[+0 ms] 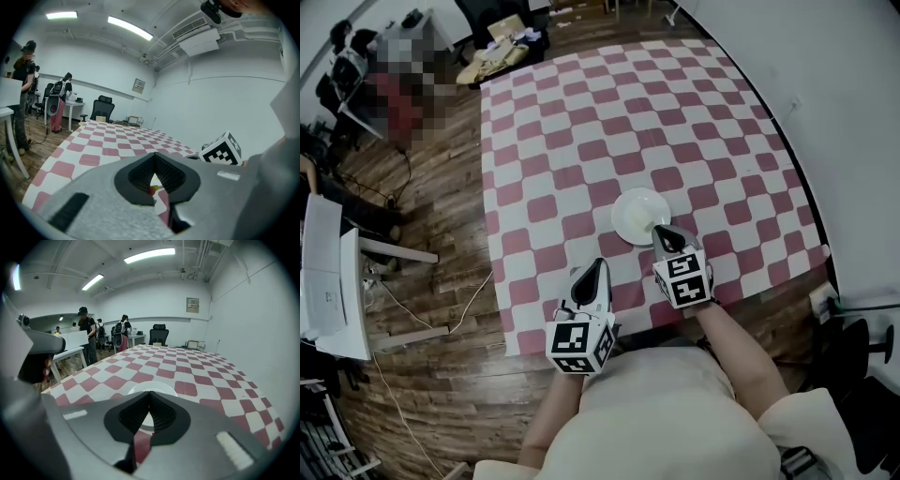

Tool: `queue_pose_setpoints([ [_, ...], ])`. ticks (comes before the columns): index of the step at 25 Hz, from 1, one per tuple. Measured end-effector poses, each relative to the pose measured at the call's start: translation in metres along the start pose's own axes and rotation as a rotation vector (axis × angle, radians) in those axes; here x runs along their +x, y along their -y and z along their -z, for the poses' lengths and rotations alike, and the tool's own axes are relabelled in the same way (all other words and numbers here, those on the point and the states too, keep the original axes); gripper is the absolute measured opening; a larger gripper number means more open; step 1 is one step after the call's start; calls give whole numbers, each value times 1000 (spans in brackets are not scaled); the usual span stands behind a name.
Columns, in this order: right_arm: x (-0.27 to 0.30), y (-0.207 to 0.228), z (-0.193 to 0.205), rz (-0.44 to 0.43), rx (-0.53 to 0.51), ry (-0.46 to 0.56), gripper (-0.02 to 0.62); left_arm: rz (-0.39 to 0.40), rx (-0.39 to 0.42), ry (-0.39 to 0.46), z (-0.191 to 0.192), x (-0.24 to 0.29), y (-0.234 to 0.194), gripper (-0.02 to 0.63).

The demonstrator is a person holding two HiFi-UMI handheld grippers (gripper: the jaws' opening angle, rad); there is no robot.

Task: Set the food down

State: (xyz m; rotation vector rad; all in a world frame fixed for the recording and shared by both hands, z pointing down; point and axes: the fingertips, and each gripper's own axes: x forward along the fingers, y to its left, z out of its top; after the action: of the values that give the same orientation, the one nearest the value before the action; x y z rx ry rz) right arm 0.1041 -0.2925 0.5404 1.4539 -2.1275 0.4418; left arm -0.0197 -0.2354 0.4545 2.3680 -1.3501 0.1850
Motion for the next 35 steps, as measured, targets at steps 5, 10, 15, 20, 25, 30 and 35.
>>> queue_pose_setpoints([
  [5, -22, -4, 0, 23, 32, 34, 6, 41, 17, -10, 4, -4, 10, 6],
  [10, -46, -13, 3, 46, 74, 66, 6, 84, 29, -22, 11, -11, 19, 8],
  [15, -70, -26, 11, 70, 117, 98, 6, 127, 43, -33, 22, -22, 26, 8],
  [20, -94, -38, 14, 88, 143, 134, 6, 150, 55, -30, 27, -35, 31, 7],
  [25, -119, -53, 17, 92, 159, 169, 6, 160, 64, -14, 28, -54, 36, 8],
  [30, -144, -70, 23, 92, 178, 202, 6, 165, 63, 1, 31, -74, 40, 8],
  [35, -168, -84, 30, 94, 200, 235, 6, 170, 58, 7, 38, -94, 46, 6],
])
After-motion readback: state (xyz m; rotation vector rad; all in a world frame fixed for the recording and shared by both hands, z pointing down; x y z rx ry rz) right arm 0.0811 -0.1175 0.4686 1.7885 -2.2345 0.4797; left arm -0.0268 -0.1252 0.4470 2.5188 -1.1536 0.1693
